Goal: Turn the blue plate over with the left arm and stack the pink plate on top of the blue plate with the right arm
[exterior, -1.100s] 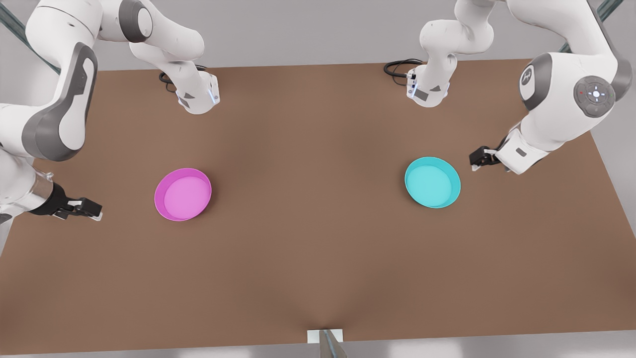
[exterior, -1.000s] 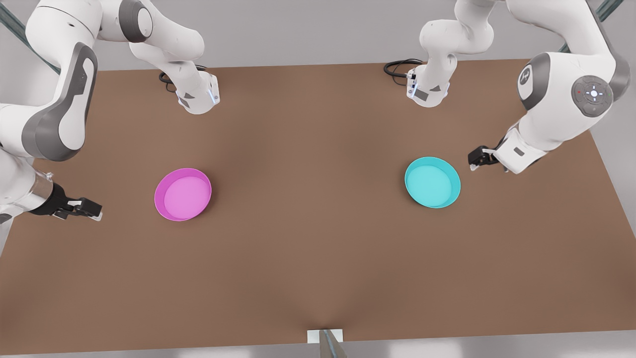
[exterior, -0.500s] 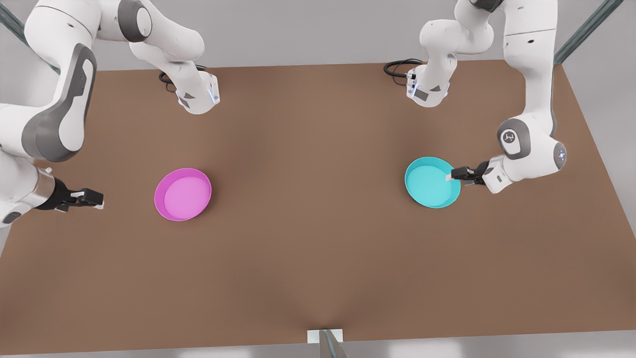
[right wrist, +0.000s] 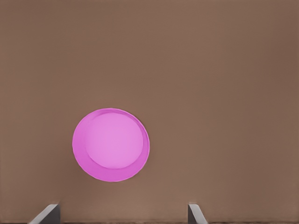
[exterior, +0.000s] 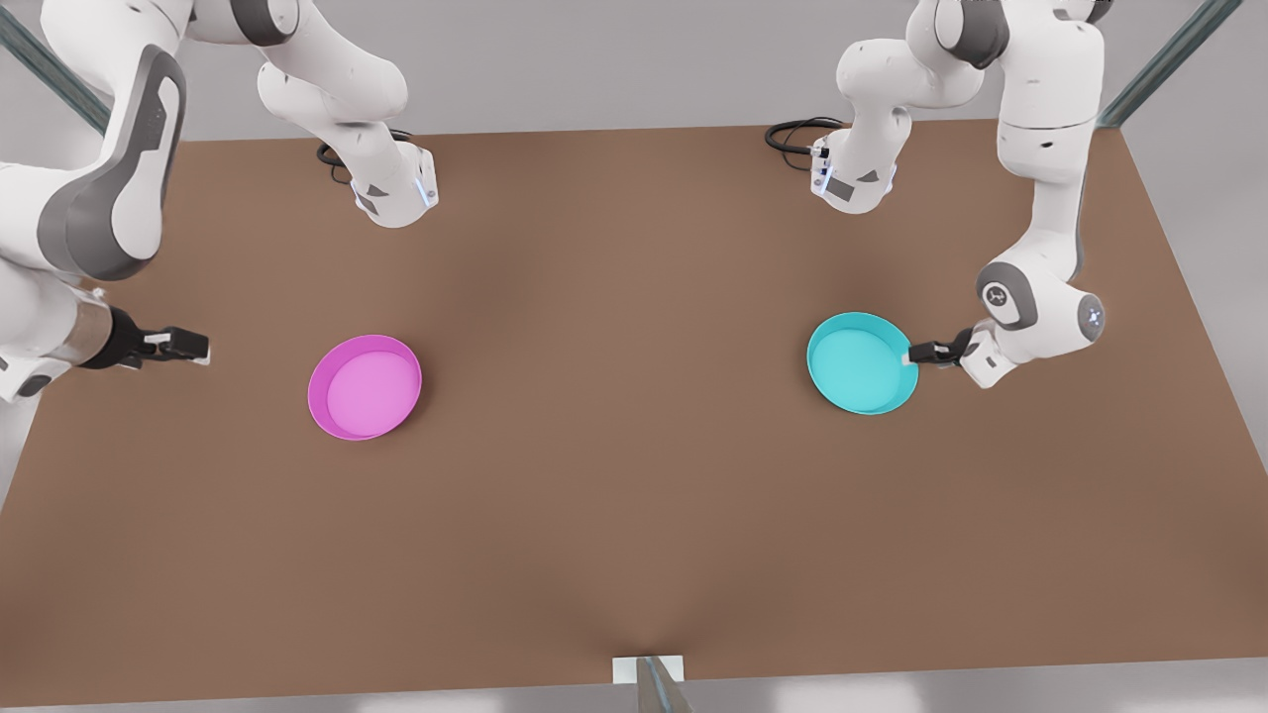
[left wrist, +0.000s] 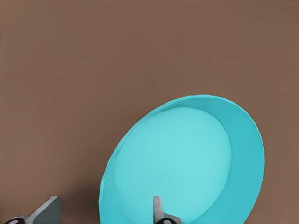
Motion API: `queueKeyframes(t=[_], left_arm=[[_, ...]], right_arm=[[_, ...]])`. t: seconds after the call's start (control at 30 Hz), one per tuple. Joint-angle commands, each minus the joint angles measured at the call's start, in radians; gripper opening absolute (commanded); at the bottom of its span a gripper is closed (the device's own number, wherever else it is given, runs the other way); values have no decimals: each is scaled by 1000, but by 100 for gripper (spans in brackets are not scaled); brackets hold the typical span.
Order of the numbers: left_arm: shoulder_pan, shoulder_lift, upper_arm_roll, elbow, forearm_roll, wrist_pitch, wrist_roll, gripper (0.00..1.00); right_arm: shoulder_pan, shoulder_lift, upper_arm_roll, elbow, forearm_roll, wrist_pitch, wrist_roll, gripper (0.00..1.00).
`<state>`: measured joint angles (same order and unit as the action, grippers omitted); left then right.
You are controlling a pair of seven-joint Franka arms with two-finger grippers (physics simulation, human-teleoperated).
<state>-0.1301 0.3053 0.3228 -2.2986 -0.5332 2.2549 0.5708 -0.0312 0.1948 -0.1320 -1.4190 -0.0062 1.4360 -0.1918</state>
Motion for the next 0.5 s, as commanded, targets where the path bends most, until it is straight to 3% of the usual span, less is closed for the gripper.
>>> queueKeyframes(t=[0.0,0.1,0.17,0.2,0.23,0.27,0.3,0.47], left_arm=[[0,0,1,-4,-93,0,-3,95],[0,20,10,-33,-180,-1,-14,95],[0,34,9,-31,-192,2,-14,89],[0,34,9,-31,-191,0,-12,83],[0,35,9,-31,-191,2,-11,63],[0,44,9,-31,-191,2,-5,50],[0,48,9,-30,-191,9,-3,43],[1,63,9,-25,-191,26,3,41]], right_arm=[[5,0,0,3,0,0,2,100],[10,-1,0,11,0,0,2,100],[13,-3,2,11,0,0,5,100],[14,-3,3,11,-3,0,5,100],[14,-3,3,11,-3,0,3,100],[13,-1,2,11,-5,0,5,100],[11,-1,2,11,-5,0,5,100],[17,-6,8,29,-8,-22,0,100]])
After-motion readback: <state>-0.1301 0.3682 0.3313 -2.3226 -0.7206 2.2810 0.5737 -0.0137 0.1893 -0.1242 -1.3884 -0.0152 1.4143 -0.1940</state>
